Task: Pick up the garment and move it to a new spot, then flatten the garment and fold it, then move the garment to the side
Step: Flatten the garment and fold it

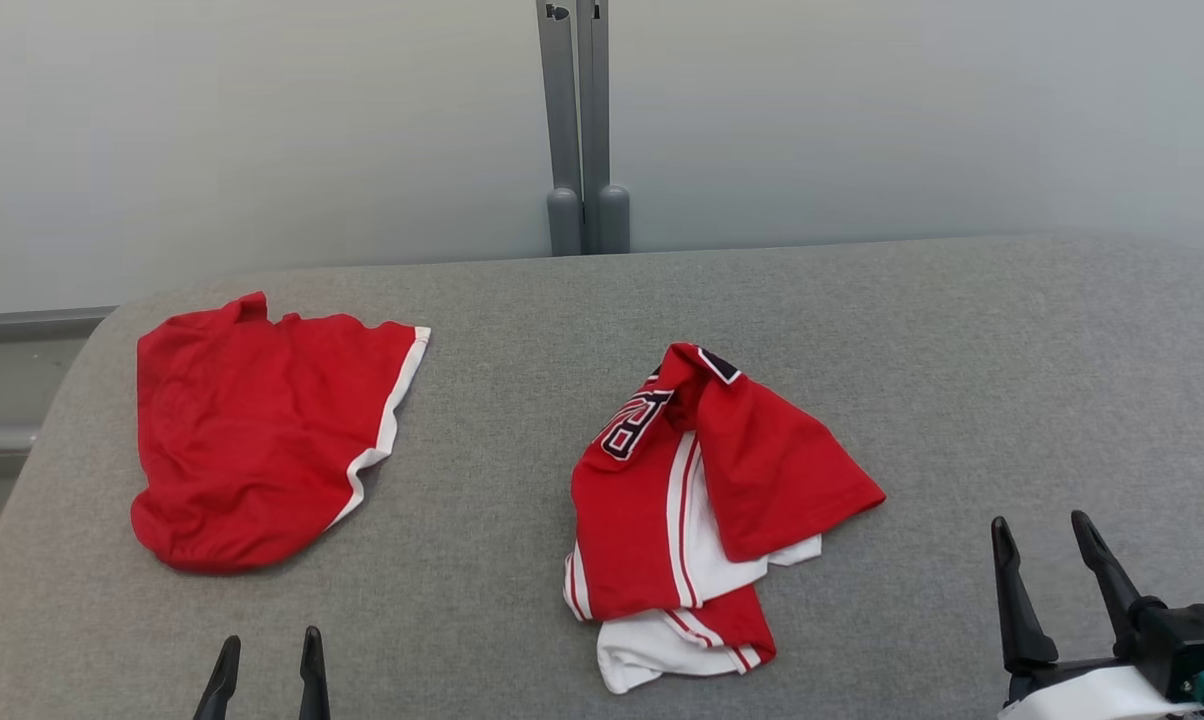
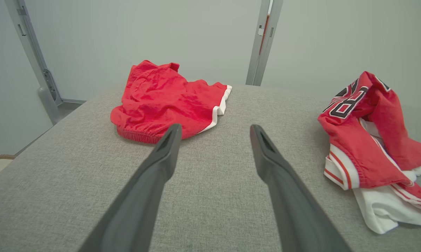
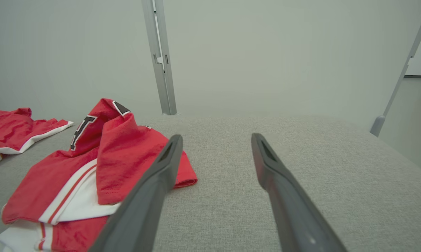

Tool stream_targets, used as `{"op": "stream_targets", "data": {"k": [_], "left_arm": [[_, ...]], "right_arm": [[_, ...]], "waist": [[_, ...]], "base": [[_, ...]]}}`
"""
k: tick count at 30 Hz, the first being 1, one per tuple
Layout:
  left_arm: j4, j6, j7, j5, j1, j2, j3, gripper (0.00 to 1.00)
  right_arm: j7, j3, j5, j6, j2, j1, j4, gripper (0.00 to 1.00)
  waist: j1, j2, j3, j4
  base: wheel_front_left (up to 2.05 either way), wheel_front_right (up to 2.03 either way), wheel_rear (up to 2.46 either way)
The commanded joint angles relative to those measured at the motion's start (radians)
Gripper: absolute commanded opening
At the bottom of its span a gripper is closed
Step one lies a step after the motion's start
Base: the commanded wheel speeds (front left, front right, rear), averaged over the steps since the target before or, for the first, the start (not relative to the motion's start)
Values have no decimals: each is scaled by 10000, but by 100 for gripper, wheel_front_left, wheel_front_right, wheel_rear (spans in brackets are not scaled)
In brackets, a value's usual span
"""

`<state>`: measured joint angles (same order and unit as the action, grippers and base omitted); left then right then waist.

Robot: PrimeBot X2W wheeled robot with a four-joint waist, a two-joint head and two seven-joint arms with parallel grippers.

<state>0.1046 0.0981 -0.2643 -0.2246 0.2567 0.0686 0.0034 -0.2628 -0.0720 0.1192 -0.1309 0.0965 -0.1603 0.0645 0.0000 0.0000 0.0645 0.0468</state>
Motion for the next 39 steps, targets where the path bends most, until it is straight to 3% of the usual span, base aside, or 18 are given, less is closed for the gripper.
{"op": "stream_targets", "data": {"k": [1,18,23,29,35,39], "left_arm": [[22,81,-1,145,11,-71,80,100],[98,325,-2,172,-303,-183,215,100],[-23,327,-2,114,-506,-184,-133,100],[160,331,-2,52,-1217,-185,-2092,100],[2137,327,-2,27,-2581,-150,-4729,100],[3606,312,-3,-70,-3453,-150,-5228,100]], "right_arm": [[-31,56,-44,3,-22,-144,51,100],[-31,143,-43,3,-22,103,133,100],[-31,197,-12,3,2,192,103,100],[-31,405,9,3,33,416,15,100],[-31,504,100,3,86,577,72,100],[-31,446,142,3,83,666,90,100]], "waist": [[0,0,-4,-13],[0,0,-124,-112],[0,0,-210,-240],[0,0,-526,-610],[0,0,-868,-1100],[0,0,-1065,-1411]], "base": [[0,0,0],[0,0,0],[0,0,0],[0,0,0],[0,0,0],[0,0,0]]}}
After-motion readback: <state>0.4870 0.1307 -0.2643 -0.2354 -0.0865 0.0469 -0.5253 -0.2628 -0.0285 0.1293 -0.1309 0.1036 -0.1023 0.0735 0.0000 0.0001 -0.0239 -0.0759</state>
